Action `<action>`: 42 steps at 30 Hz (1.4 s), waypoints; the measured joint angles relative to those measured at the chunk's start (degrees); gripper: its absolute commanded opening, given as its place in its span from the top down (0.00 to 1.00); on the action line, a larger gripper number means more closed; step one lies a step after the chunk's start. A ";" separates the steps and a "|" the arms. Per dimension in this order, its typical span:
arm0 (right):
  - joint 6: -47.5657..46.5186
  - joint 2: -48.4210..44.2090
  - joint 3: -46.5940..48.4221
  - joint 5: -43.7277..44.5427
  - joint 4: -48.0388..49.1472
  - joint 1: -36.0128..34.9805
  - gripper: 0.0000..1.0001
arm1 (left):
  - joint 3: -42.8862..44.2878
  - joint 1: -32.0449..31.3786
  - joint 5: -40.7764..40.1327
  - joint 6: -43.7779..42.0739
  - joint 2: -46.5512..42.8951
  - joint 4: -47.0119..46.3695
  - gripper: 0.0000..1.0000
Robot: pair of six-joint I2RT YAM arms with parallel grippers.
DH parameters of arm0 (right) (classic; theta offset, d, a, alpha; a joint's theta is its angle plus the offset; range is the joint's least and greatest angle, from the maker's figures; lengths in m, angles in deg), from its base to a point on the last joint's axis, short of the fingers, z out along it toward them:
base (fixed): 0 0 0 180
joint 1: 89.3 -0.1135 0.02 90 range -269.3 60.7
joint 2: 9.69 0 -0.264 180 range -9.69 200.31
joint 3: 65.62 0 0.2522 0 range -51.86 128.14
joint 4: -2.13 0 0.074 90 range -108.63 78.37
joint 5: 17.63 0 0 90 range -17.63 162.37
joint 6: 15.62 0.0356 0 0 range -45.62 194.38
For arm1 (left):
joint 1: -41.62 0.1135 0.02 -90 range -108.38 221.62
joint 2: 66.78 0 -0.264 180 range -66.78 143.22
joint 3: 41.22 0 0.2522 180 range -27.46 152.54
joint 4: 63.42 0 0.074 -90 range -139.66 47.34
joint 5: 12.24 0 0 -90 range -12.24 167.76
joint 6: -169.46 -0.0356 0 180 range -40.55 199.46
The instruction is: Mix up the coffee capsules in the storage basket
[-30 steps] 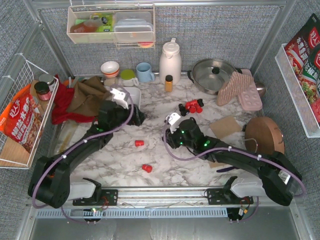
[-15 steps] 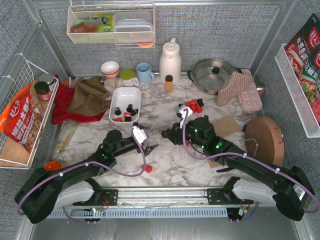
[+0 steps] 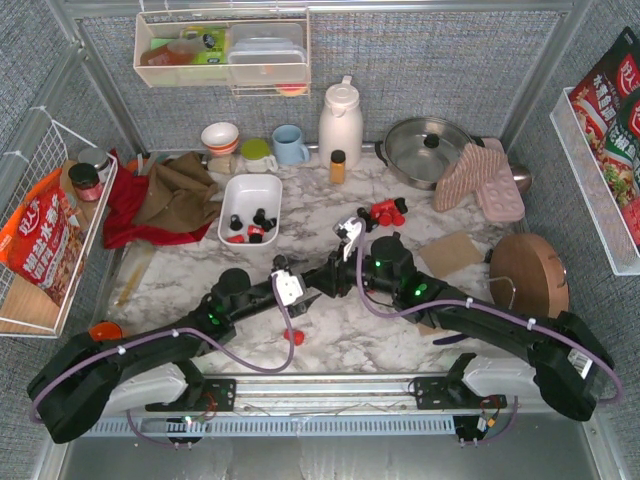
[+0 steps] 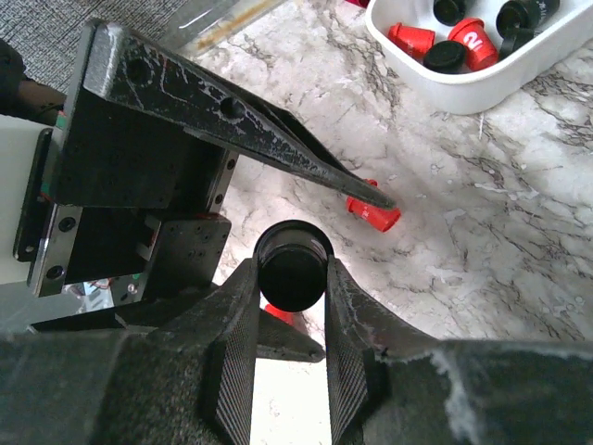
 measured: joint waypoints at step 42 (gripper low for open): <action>-24.24 13.35 3.82 -1.14 -7.50 -10.95 0.45 | 14.69 39.76 -8.04 33.14 16.61 6.47 0.51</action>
